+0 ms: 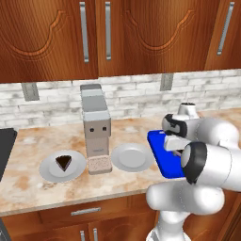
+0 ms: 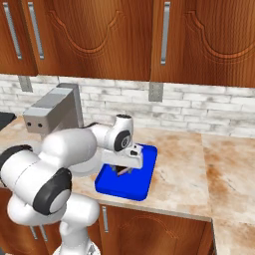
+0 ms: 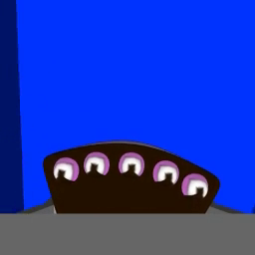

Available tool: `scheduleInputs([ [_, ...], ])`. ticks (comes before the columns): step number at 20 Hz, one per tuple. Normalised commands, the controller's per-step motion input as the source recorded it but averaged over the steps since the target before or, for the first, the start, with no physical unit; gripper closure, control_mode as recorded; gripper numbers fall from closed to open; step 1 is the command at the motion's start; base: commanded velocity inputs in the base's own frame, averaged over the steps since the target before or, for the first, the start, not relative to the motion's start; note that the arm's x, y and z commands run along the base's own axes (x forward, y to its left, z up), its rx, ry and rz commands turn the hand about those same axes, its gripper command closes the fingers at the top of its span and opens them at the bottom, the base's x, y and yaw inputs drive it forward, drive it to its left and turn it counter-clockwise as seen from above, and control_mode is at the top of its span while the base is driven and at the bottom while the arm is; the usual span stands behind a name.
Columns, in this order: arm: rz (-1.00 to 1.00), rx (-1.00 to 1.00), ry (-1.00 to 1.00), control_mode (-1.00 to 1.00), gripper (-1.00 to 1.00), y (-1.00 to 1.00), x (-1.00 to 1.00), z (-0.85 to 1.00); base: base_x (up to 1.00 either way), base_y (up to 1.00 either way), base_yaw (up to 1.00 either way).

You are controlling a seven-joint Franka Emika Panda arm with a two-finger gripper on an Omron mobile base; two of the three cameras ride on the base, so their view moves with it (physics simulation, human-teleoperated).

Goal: Move the dessert items from the plates to the tray.

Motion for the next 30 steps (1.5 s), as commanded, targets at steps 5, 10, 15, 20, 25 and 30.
scheduleInputs([
  [5,0.00,0.00,0.11,-1.00,1.00,-0.23,-0.01,-0.20,0.00,0.00,0.00],
  [10,0.00,0.00,0.11,-1.00,1.00,-0.06,0.00,-0.13,0.00,0.00,0.00],
  [15,0.00,0.00,0.08,-1.00,1.00,-0.04,0.00,-0.10,0.00,0.00,0.00],
  [20,0.00,0.05,-0.07,-1.00,1.00,-0.06,0.00,-0.22,0.00,0.00,0.00],
  [25,0.00,0.05,-0.13,-1.00,1.00,-0.02,0.00,-0.29,0.00,0.00,0.00],
  [30,0.00,0.02,-0.16,-1.00,1.00,0.00,0.00,-0.24,0.00,0.00,0.00],
])
